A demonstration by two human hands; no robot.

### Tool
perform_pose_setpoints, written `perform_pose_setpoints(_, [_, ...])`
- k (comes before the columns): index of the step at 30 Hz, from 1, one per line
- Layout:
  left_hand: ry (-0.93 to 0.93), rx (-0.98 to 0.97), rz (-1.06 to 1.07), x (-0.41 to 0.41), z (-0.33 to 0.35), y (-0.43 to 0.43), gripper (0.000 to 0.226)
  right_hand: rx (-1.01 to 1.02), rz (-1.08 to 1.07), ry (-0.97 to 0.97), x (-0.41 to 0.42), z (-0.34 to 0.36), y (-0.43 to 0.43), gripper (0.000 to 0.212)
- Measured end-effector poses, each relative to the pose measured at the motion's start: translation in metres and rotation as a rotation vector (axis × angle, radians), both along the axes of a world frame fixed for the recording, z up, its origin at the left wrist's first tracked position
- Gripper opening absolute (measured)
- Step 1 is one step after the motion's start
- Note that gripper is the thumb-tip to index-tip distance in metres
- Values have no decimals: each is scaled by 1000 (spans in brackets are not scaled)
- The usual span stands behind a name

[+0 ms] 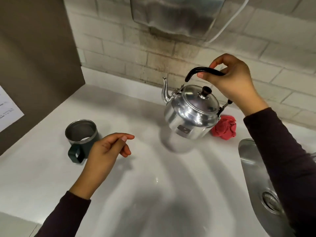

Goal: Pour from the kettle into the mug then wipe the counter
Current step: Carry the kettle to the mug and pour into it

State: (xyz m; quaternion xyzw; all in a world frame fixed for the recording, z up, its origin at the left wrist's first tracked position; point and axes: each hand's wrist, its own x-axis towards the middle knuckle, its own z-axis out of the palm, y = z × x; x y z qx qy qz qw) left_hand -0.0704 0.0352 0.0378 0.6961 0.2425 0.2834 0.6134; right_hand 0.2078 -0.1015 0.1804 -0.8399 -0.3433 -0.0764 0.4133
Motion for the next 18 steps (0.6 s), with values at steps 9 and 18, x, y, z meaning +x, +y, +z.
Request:
perform_pose_setpoints(9, [46,-56,74,-56,-7,26,30,101,403,181,-93,-2,17,14])
perform_pose_setpoints(18, [83,-135,132,-100,-27,49,30,-27,467,207,-143,-32,63,25])
